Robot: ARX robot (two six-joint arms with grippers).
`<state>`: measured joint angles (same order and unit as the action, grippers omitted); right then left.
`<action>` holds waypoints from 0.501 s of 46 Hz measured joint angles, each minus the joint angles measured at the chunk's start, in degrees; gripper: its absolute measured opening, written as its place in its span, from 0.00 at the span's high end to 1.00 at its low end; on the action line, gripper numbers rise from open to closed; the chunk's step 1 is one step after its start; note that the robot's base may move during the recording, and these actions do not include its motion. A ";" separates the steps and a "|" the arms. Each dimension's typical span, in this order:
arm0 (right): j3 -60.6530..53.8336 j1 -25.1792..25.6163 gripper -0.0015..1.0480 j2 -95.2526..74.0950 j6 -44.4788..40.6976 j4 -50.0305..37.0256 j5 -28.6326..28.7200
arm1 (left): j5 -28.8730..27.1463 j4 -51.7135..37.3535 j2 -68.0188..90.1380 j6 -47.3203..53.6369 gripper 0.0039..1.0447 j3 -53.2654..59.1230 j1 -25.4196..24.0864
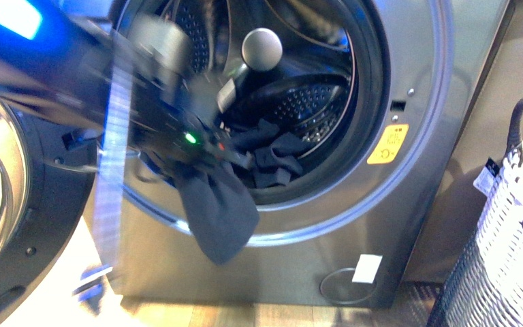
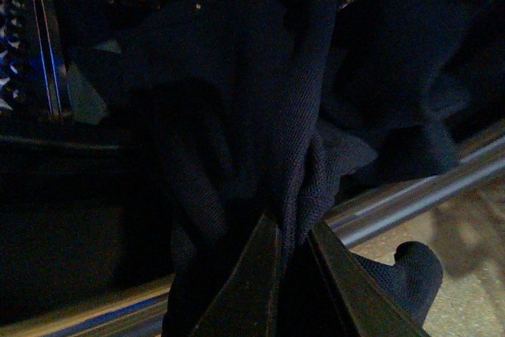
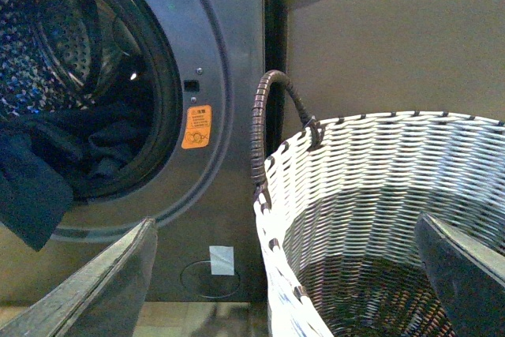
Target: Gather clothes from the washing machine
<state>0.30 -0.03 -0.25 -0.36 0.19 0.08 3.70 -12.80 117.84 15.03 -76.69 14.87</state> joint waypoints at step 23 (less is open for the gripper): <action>0.00 0.00 0.07 0.00 0.00 0.00 0.00 | 13.09 -1.99 -34.73 -1.36 0.94 20.02 -1.36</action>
<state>0.30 -0.03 -0.25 -0.36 0.19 0.08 16.80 -14.79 83.11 13.67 -56.66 13.52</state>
